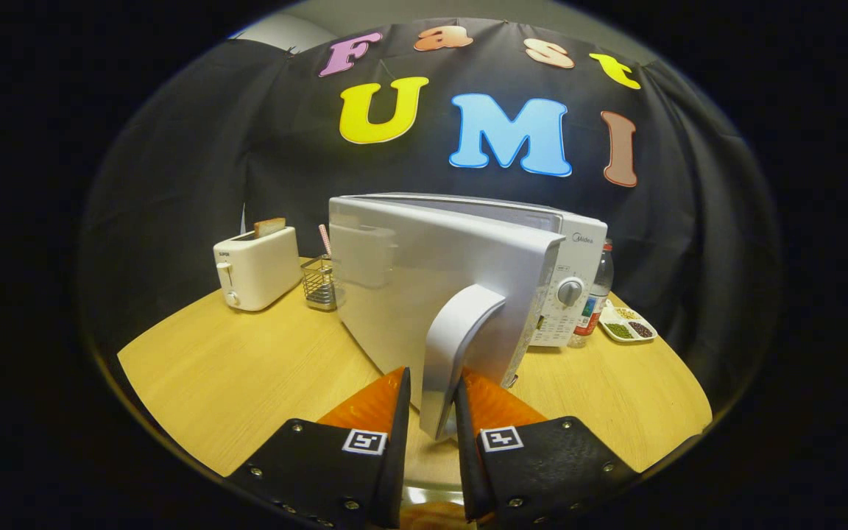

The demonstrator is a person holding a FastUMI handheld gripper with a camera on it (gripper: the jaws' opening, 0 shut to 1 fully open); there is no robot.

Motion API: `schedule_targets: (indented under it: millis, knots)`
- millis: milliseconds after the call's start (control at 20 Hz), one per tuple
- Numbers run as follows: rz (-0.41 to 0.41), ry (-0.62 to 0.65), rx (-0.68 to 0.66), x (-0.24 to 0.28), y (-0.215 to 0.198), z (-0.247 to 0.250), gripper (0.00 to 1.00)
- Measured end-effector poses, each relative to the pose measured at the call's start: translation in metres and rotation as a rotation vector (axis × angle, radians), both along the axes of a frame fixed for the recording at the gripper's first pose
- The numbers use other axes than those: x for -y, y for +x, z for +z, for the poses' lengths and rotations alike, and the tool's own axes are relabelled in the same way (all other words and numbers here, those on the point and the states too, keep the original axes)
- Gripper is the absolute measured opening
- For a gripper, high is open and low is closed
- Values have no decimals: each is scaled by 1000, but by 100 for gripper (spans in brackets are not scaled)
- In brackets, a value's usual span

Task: Open the microwave, put the food inside, and close the microwave door.

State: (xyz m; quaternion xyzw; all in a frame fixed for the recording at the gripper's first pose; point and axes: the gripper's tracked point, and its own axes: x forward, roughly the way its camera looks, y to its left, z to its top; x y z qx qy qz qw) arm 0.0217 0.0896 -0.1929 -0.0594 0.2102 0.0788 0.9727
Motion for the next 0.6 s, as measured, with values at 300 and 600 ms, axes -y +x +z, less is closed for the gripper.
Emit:
schedule_targets:
  millis: [300,600]
  knots:
    - [25,2,-22,-47,-29,-5,44]
    - [72,20,-40,-99,-56,-10,54]
